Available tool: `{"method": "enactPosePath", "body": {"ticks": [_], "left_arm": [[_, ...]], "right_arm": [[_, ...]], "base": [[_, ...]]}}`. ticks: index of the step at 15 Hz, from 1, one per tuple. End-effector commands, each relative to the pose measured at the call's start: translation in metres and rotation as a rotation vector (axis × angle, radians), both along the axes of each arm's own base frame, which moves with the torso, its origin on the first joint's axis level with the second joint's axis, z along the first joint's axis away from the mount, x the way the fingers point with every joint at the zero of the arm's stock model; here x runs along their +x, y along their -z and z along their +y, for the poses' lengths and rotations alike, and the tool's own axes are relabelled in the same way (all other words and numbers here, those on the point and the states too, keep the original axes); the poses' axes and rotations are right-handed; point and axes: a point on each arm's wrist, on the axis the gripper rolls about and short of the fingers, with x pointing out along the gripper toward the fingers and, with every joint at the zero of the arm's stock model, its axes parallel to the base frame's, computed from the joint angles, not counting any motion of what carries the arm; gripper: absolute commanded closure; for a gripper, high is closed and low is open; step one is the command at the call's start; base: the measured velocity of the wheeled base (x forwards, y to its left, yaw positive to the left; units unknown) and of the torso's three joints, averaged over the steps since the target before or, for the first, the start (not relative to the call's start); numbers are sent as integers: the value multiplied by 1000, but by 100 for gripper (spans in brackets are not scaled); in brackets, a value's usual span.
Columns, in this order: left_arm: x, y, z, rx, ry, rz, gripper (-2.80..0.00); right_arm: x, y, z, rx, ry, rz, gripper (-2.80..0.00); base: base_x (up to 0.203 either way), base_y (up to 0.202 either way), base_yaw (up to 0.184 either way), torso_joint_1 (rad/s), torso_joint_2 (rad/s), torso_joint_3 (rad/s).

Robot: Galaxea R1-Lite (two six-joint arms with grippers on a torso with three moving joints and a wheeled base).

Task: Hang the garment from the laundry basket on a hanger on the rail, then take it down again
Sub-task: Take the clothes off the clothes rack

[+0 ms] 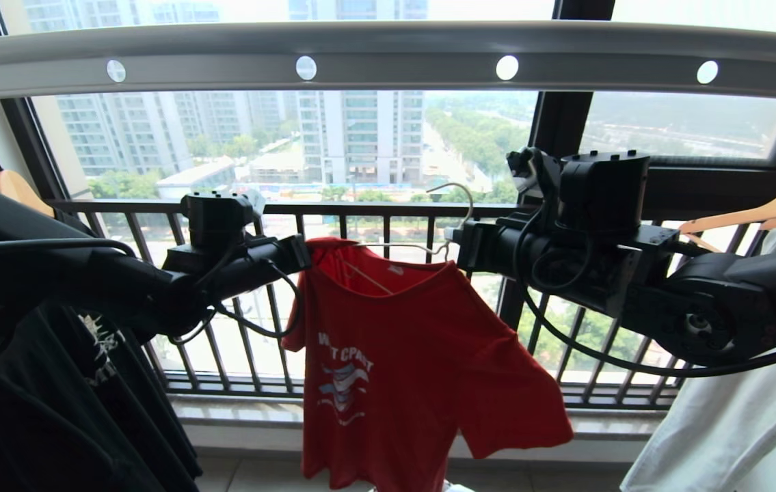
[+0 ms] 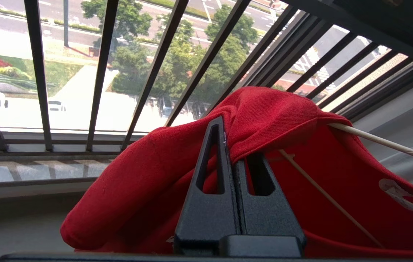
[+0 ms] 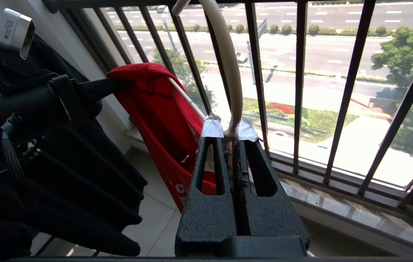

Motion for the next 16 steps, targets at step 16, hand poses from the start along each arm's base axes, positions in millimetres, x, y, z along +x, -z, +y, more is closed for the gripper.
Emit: {"method": "enactPosePath", "body": {"ticks": [16], "left_arm": [[16, 0, 17, -87, -33, 6, 0]], "right_arm": [[-15, 0, 8, -4, -42, 2, 0]], "base": [[0, 0, 0, 0, 0, 0]]}}
